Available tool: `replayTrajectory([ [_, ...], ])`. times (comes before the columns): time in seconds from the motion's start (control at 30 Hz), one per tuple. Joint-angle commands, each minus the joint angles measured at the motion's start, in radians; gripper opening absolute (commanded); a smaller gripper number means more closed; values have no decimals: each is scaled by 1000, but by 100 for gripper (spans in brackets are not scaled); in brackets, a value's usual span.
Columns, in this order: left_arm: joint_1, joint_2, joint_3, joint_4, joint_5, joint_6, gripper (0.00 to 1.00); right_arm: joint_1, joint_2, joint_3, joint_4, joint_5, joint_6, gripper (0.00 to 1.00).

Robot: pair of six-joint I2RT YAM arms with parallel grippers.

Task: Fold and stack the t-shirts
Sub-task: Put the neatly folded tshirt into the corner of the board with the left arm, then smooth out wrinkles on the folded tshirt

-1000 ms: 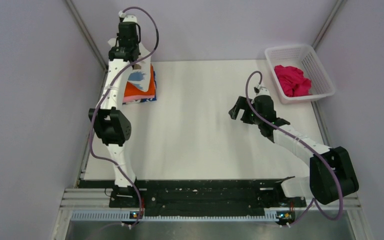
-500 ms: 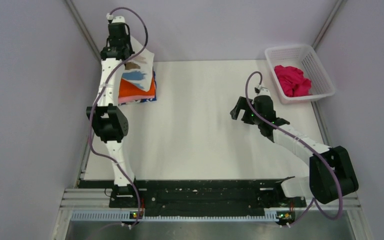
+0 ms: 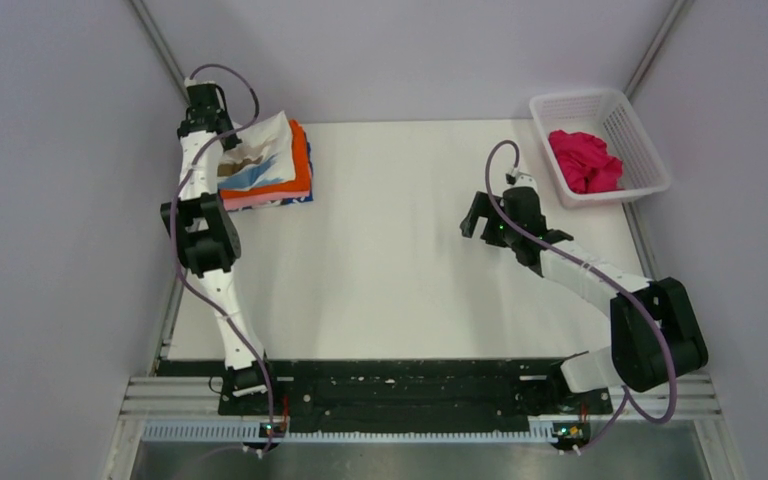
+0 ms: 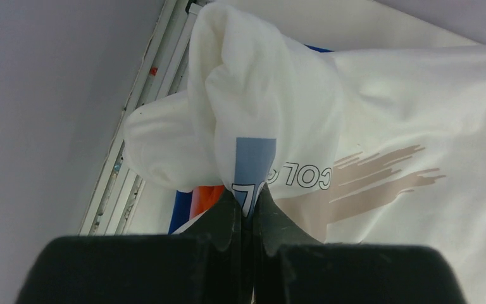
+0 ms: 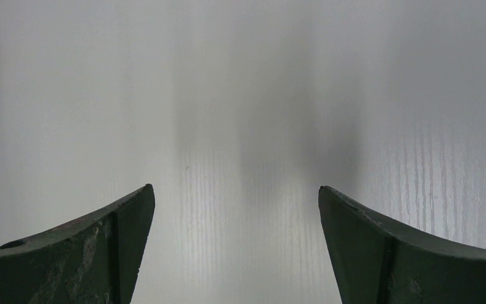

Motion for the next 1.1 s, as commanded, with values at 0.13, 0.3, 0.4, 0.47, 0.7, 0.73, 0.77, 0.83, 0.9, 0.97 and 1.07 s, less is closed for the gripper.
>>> replayTrajectory([
  [0.13, 25, 42, 3, 55, 12, 1, 44, -11, 8, 56, 13, 24, -20, 99],
  [0.3, 25, 14, 25, 23, -94, -23, 99, -10, 10, 64, -16, 27, -23, 99],
  [0.4, 10, -38, 17, 19, -120, -33, 99, -11, 6, 64, -17, 29, -25, 99],
  [0.47, -19, -72, 11, 24, -176, -26, 99, -10, 4, 62, -17, 29, -25, 99],
  [0.7, -169, -159, 2, 37, -333, 52, 99, -11, 3, 55, -20, 33, -30, 99],
  [0.73, -181, -164, 0, 38, -294, 53, 99, -11, 4, 55, -19, 35, -31, 99],
  [0.77, -187, -169, -2, 37, -223, 45, 99, -11, 4, 53, -19, 38, -32, 99],
  [0.83, -189, -164, -5, 30, -80, 14, 99, -12, 4, 50, -17, 44, -33, 99],
  [0.9, -190, -149, 3, 23, 4, -14, 99, -12, 6, 49, -18, 46, -35, 99],
  [0.97, -195, -132, 6, 25, 11, -26, 99, -11, 6, 48, -17, 46, -39, 99],
  [1.07, -197, -104, 11, 24, 36, -15, 97, -11, 6, 47, -17, 53, -43, 99],
])
